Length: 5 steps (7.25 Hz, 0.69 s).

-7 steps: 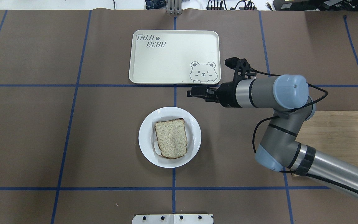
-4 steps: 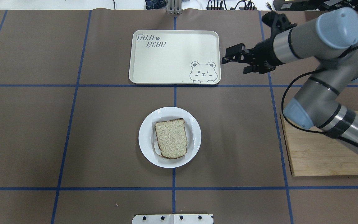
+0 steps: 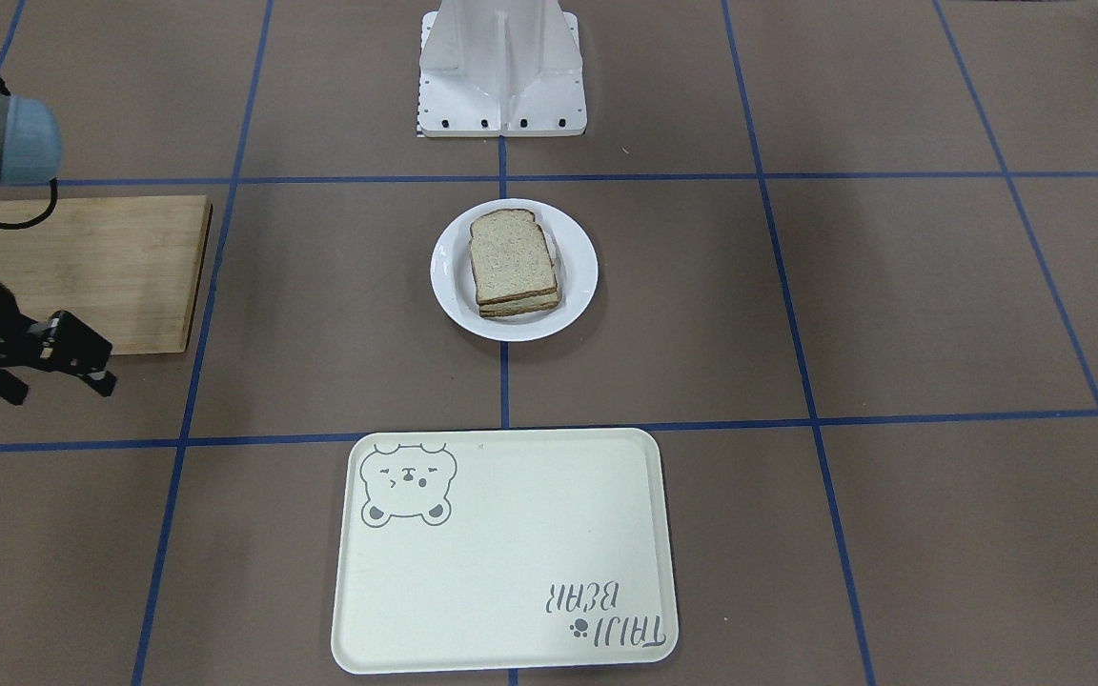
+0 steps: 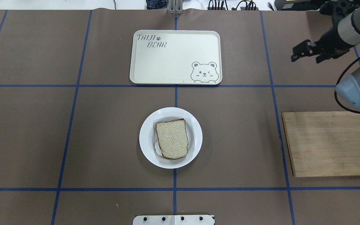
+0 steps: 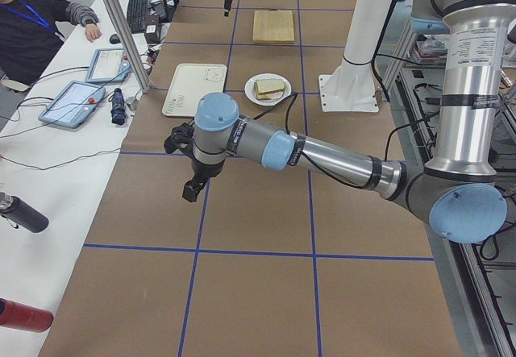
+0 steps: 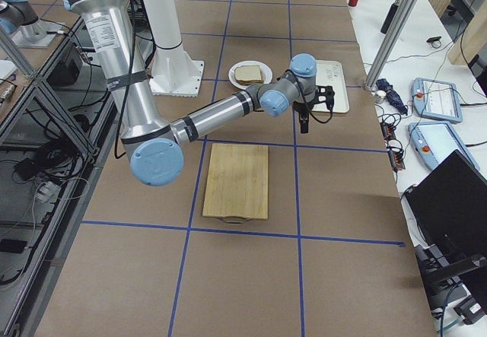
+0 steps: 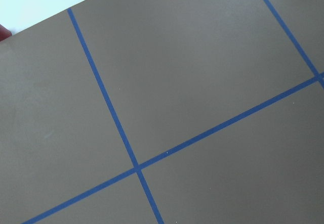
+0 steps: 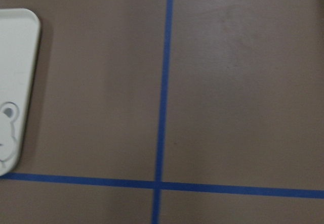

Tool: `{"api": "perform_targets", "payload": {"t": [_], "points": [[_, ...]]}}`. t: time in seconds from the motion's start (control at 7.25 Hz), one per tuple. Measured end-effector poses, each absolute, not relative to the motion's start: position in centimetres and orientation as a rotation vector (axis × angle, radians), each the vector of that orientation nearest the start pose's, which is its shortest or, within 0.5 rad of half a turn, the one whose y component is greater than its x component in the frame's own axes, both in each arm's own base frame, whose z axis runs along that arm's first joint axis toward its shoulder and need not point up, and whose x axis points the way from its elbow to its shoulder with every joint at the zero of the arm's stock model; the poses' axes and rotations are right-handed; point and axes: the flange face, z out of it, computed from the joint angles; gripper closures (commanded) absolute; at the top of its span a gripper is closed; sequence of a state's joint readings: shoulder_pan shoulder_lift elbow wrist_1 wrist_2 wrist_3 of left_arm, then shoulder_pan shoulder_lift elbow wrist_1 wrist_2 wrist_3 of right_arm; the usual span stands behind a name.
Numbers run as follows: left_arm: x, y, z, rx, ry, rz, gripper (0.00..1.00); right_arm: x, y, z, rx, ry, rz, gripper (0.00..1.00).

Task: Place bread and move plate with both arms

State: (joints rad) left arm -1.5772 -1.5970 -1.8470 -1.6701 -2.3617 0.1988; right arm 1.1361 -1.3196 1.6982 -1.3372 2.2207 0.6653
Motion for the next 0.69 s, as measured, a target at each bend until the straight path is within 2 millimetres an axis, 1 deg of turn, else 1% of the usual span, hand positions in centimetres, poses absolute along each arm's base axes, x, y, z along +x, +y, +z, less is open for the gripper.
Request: {"api": "perform_targets", "payload": {"t": [0.14,0.28,0.41,0.55,0.69], "points": [[-6.5,-50.4,49.2,0.468,0.744,0.343,0.01,-14.1,-56.3,48.6,0.163,-0.777,-0.055,0.00],[-5.9,-50.3,48.1,0.477,0.783,0.347,0.01,-9.6,-54.5,53.3,0.144,-0.753,-0.109,0.00],[-4.4,-50.3,46.5,0.479,0.865,0.346,0.01,-4.8,-51.7,57.9,0.118,-0.773,-0.132,0.00],[-2.5,-50.4,44.8,0.468,0.958,0.321,0.01,-0.6,-48.3,61.8,0.104,-0.796,-0.139,0.00],[-0.3,-50.1,43.4,0.436,1.054,0.254,0.01,2.5,-44.9,65.0,0.098,-0.795,-0.153,0.00]]}}
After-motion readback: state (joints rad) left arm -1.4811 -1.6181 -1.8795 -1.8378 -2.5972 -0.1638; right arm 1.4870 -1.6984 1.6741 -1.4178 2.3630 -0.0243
